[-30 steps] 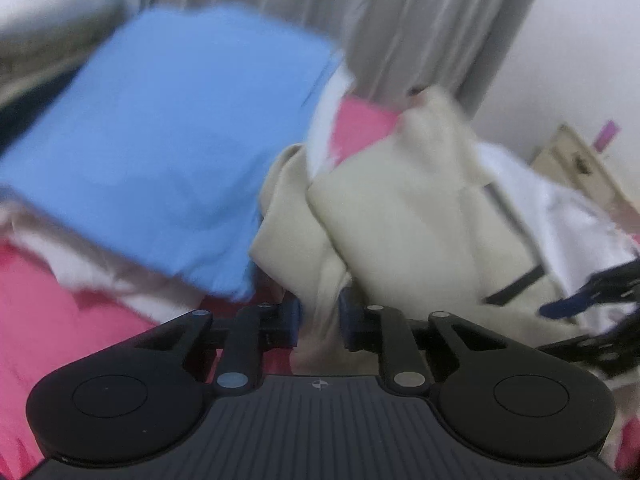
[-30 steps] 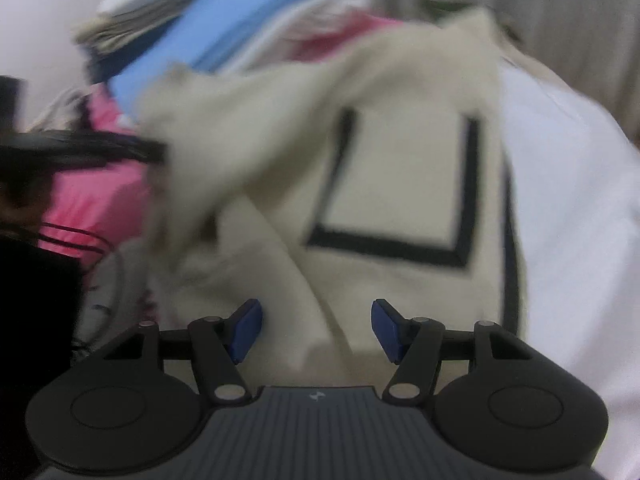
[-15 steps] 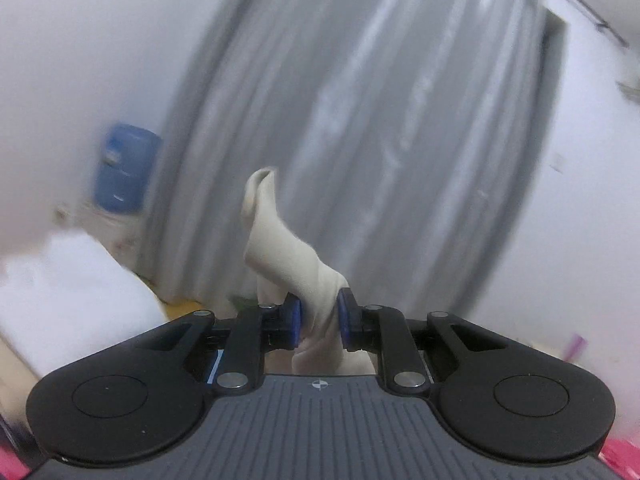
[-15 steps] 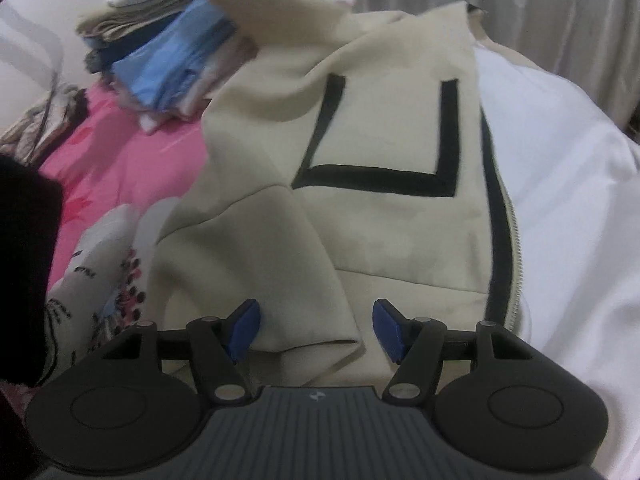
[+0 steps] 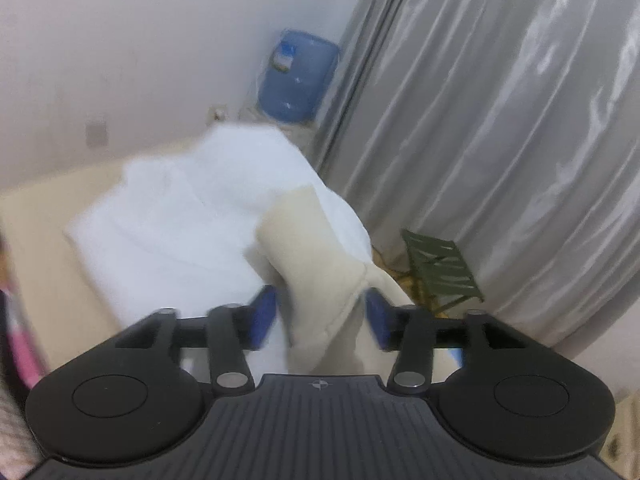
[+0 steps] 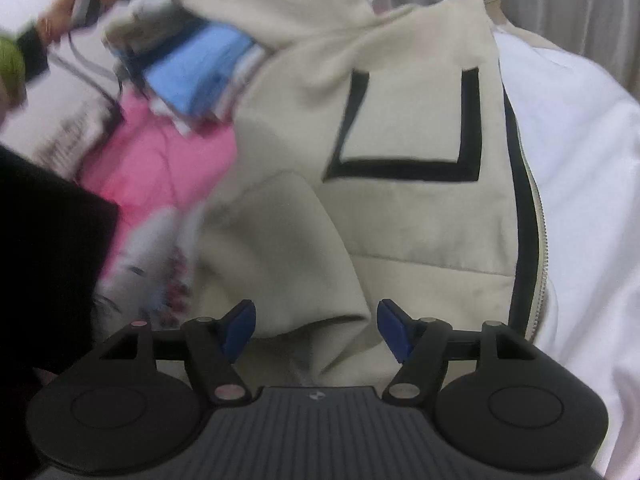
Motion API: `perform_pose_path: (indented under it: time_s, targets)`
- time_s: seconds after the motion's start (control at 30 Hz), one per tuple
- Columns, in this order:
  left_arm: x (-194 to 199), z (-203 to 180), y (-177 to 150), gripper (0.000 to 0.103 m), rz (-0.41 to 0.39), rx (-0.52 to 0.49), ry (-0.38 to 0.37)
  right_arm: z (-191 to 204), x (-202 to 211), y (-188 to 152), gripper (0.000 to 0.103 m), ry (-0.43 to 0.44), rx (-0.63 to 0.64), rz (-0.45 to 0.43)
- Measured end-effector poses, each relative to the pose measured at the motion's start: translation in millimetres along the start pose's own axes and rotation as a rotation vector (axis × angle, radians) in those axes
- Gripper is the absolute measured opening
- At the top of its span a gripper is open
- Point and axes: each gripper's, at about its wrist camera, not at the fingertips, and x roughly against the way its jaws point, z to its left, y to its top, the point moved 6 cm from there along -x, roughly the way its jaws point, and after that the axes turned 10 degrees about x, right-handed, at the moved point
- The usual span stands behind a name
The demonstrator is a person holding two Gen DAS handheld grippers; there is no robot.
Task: Fold clothes
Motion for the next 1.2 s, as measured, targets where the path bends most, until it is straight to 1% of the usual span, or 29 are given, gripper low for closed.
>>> perform_pose_path:
  time_s: [0.03, 0.1, 0.17, 0.23, 0.3, 0.33, 0.37, 0.43, 0.47, 0.53, 0.57, 0.6, 0.67, 0.77, 0.8, 0.9, 0.97, 1.03, 1.07, 1.1, 1.13, 1.2]
  targets:
    - [14.2, -1.2, 4.0, 0.065, -0.035, -0.066, 0.031, -3.2, 8.7, 2.4, 0.074, 0.022, -0.023, -0.02]
    - [47.9, -7.2, 11.6, 0.066, -0.13, -0.233, 0.111, -10.2, 26.3, 7.2, 0.075, 0.062, -0.07, -0.059]
    - [80.3, -20.4, 19.4, 0.069, -0.233, -0.366, 0.174, -20.2, 44.3, 10.8, 0.075, 0.084, -0.127, -0.101]
    - [110.1, -37.7, 19.1, 0.071, -0.295, -0.435, 0.172, -33.1, 64.7, 13.5, 0.075, 0.083, -0.185, -0.154]
    - [131.1, -60.5, 5.5, 0.071, -0.26, -0.509, 0.072, -44.7, 80.2, 14.0, 0.075, 0.038, -0.21, -0.189]
    - [138.9, -76.4, -12.8, 0.072, -0.197, -0.568, -0.012, -48.0, 85.7, 13.6, 0.075, 0.015, -0.204, -0.199]
    - [142.9, -91.5, -36.1, 0.073, -0.116, -0.632, -0.091, -48.6, 88.9, 12.3, 0.075, -0.001, -0.189, -0.206]
    - [147.1, -119.9, -103.7, 0.073, 0.096, -0.785, -0.257, -45.7, 89.9, 8.3, 0.073, -0.021, -0.148, -0.21]
    - [150.7, -131.6, -142.7, 0.073, 0.2, -0.857, -0.347, -44.7, 89.4, 5.8, 0.071, -0.034, -0.133, -0.208]
    - [162.8, -149.1, -224.2, 0.072, 0.405, -0.991, -0.529, -46.9, 82.4, -1.7, 0.069, -0.067, -0.143, -0.187]
    - [169.7, -153.7, -263.4, 0.072, 0.494, -1.058, -0.607, -48.7, 78.8, -5.6, 0.068, -0.079, -0.153, -0.177]
    - [180.0, -154.3, -299.5, 0.071, 0.561, -1.14, -0.67, -51.3, 76.1, -8.7, 0.067, -0.091, -0.165, -0.17]
    - [198.8, -157.5, -358.5, 0.071, 0.594, -1.323, -0.788, -59.2, 73.6, -13.4, 0.066, -0.135, -0.191, -0.162]
    - [207.8, -151.8, -405.4, 0.072, 0.513, -1.55, -0.868, -74.5, 73.7, -15.5, 0.066, -0.179, -0.256, -0.171]
    - [209.2, -148.3, -421.4, 0.072, 0.508, -1.603, -0.868, -79.6, 73.1, -14.8, 0.066, -0.193, -0.273, -0.172]
    - [194.7, -136.6, -447.6, 0.071, 0.508, -1.712, -0.829, -91.2, 64.8, -10.8, 0.063, -0.206, -0.298, -0.167]
    - [188.7, -128.8, -463.0, 0.07, 0.453, -1.781, -0.774, -97.2, 56.7, -7.4, 0.062, -0.204, -0.312, -0.163]
    - [179.3, -124.4, -470.7, 0.068, 0.378, -1.832, -0.712, -101.0, 47.4, -3.1, 0.06, -0.194, -0.317, -0.158]
    - [178.1, -122.3, -469.3, 0.067, 0.371, -1.832, -0.69, -102.6, 42.8, -2.1, 0.06, -0.184, -0.316, -0.155]
    - [177.1, -120.5, -467.2, 0.061, 0.374, -1.827, -0.669, -104.0, 38.0, -2.5, 0.059, -0.175, -0.317, -0.148]
    - [176.1, -118.6, -465.0, 0.052, 0.376, -1.822, -0.648, -105.4, 33.4, -4.5, 0.057, -0.174, -0.322, -0.132]
    - [176.2, -117.6, -455.0, 0.045, 0.415, -1.766, -0.614, -107.5, 27.7, -10.5, 0.043, -0.199, -0.328, -0.096]
